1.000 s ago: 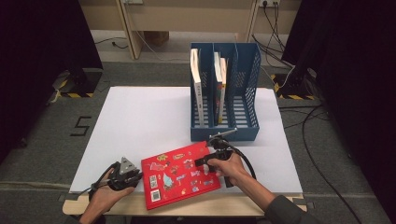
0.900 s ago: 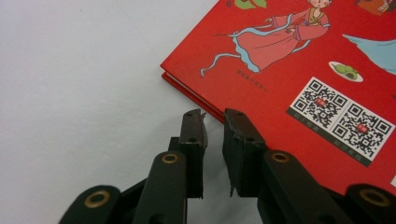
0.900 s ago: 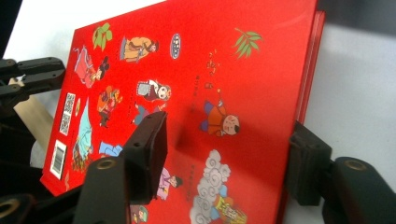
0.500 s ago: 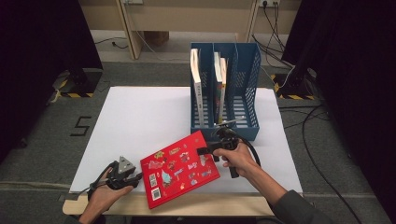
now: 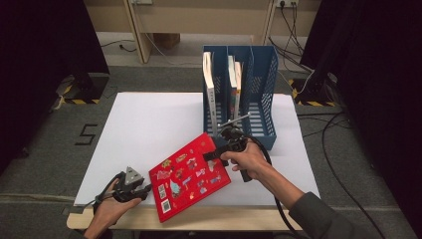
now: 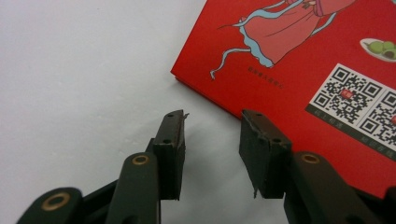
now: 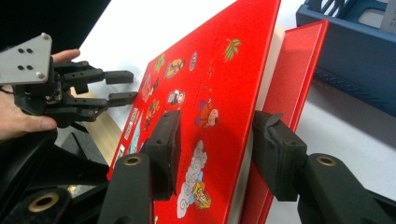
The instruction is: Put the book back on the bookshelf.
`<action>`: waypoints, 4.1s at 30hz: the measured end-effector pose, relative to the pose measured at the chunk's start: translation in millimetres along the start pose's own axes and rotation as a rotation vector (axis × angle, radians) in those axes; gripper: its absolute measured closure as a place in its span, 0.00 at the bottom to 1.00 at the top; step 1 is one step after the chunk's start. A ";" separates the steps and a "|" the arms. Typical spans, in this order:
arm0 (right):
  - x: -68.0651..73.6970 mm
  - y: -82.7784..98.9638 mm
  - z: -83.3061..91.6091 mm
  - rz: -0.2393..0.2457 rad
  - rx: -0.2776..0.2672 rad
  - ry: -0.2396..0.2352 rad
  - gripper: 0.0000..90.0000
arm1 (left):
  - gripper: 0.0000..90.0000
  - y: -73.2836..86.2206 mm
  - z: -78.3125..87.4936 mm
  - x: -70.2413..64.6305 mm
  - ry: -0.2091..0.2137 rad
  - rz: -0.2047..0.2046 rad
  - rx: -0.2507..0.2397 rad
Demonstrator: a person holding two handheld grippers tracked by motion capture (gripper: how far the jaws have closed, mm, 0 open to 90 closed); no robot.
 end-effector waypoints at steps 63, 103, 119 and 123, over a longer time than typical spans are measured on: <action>139.4 -91.5 17.9 0.462 0.115 0.142 0.87 | 0.50 -15.1 -17.9 -8.5 0.007 0.040 -0.053; 172.3 -99.5 36.0 0.492 0.061 0.152 0.59 | 0.17 -7.1 -13.0 -8.8 0.052 0.034 -0.067; 116.1 -79.5 -4.5 0.295 0.241 0.077 0.76 | 0.17 -4.8 -15.1 -10.7 0.088 0.019 -0.047; 114.2 -79.0 -4.1 0.313 0.243 0.092 0.81 | 0.16 -5.6 -15.8 -9.8 0.078 0.014 -0.045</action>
Point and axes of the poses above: each handheld gripper's, and its own axes: z roughly backward along the jaws, y roughly out of its underside, x roughly to its left, the point moved 3 cm from there along -z, roughly forward along the jaws, and after that the axes turned 4 degrees about -y, right-handed, at the moved point
